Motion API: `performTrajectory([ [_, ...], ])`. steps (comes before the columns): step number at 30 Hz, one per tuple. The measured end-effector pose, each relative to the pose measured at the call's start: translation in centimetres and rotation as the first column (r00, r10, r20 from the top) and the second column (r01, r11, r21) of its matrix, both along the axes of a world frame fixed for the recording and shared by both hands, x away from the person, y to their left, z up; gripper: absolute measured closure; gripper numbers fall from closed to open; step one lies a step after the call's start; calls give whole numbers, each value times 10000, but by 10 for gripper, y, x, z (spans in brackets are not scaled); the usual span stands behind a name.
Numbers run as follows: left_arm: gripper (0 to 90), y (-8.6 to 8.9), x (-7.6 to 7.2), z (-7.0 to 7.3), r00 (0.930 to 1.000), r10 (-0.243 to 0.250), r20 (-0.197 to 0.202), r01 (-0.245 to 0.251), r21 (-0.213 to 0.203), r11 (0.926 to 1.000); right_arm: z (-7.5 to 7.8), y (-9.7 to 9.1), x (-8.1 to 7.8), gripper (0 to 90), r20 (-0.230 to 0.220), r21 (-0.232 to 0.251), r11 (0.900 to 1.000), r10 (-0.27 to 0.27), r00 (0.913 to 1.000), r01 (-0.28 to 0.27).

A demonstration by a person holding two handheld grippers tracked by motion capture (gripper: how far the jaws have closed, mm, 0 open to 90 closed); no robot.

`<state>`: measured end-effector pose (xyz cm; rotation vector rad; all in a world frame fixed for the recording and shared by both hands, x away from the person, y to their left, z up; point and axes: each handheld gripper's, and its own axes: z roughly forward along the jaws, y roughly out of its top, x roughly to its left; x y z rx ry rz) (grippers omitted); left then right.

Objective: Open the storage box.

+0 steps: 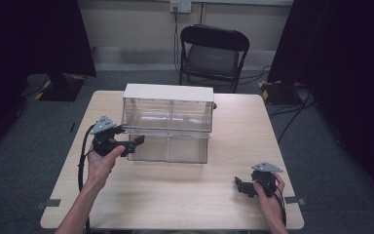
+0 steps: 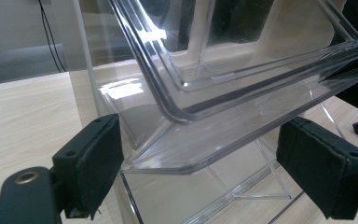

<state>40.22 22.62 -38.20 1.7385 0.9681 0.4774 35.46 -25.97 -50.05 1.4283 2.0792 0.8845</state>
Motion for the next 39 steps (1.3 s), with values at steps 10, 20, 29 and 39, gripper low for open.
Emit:
performTrajectory([
  [10,148,0,0,0,10000,18,-27,-18,-25,10000,0,0,0,76,0,1,10000,0,10000,0],
  [20,156,0,0,-1,10000,15,-12,-15,-42,10000,0,0,0,76,-1,0,10000,0,10000,0],
  [29,160,0,0,-2,10000,7,-11,-7,-24,10000,0,0,0,76,1,1,10000,1,10000,-1],
  [39,161,0,1,-2,10000,8,-15,-8,21,10000,0,0,0,76,2,0,10000,2,10000,-2],
])
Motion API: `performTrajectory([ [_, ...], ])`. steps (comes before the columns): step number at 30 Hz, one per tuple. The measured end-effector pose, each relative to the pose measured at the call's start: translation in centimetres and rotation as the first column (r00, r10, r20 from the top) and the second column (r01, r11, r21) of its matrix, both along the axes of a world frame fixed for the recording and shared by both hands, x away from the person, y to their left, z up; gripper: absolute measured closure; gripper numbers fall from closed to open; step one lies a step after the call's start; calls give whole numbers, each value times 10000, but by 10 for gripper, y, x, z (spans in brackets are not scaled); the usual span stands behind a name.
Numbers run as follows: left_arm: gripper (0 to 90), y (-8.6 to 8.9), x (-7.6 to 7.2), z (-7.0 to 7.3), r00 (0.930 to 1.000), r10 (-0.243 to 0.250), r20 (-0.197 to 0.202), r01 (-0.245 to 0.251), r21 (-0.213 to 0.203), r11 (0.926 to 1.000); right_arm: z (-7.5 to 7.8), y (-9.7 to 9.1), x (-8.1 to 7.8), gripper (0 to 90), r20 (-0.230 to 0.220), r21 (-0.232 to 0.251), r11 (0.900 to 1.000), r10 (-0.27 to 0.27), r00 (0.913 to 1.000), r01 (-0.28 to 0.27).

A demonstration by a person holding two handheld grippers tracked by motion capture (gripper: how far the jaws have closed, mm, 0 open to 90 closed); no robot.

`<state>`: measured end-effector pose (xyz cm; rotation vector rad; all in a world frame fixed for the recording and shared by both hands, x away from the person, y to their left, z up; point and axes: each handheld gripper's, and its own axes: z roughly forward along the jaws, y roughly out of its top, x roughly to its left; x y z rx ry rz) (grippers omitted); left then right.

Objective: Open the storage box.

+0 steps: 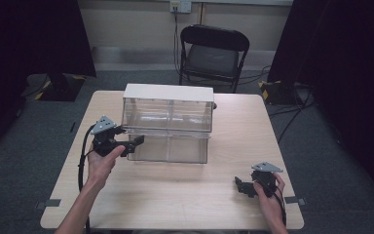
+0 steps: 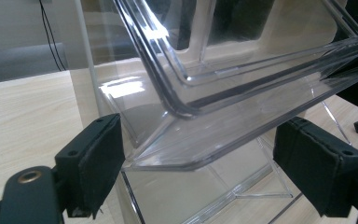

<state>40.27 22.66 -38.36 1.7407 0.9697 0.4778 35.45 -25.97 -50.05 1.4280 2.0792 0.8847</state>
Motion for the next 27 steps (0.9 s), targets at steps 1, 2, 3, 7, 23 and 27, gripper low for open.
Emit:
performTrajectory([
  [1,161,0,0,0,10000,-2,18,2,-15,10000,0,0,0,76,0,-1,10000,1,10000,-1],
  [2,161,0,0,0,10000,3,4,-3,-7,10000,0,0,0,76,-1,0,10000,1,10000,-1],
  [3,161,0,0,0,10000,14,-13,-14,22,10000,0,0,0,76,-1,-1,10000,0,10000,0],
  [7,163,0,0,0,10000,10,-16,-10,18,10000,0,0,0,76,-1,1,10000,-1,10000,1],
  [23,176,1,0,-1,10000,-62,42,61,15,10000,0,0,0,76,-1,-1,10000,0,10000,0],
  [27,176,1,0,-1,10000,-56,50,56,20,10000,0,0,0,76,-3,1,10000,-1,10000,1],
])
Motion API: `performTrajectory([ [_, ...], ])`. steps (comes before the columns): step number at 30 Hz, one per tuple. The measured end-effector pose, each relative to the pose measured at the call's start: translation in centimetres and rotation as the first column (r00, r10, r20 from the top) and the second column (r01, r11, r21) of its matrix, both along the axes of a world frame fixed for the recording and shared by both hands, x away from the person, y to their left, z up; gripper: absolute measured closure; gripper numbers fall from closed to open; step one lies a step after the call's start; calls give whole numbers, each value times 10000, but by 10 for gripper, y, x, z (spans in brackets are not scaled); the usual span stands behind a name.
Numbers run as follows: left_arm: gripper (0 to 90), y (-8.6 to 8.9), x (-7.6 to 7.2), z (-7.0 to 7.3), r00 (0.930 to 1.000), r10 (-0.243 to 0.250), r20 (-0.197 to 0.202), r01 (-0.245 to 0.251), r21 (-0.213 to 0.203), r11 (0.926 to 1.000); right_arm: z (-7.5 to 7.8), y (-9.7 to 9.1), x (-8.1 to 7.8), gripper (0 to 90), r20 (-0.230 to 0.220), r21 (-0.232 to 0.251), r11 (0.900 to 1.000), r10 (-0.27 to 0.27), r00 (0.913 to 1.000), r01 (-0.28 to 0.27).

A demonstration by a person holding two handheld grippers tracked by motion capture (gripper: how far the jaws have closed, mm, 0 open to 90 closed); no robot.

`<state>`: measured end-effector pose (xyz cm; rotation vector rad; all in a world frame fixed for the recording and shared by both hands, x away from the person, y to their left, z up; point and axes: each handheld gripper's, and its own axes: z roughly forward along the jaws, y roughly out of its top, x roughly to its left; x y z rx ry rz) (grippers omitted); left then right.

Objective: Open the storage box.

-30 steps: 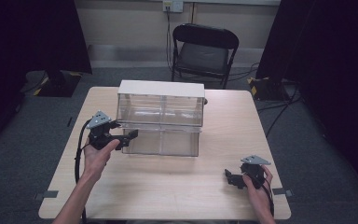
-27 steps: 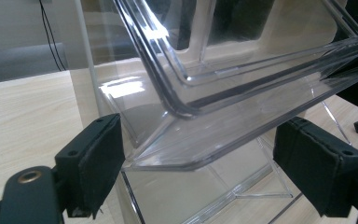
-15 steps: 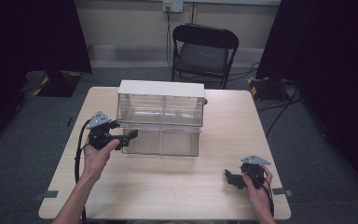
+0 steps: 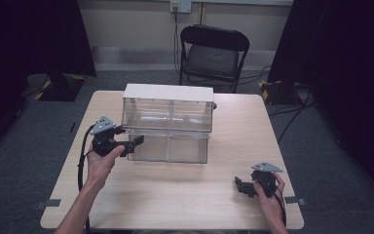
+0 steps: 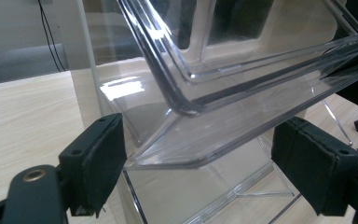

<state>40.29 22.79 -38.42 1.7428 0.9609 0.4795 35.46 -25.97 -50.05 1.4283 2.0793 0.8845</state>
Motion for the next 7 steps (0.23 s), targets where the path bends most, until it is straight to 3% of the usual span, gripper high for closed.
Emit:
performTrajectory([
  [7,175,0,0,0,10000,-31,15,31,-11,10000,0,0,0,75,-18,11,10000,8,10000,-8],
])
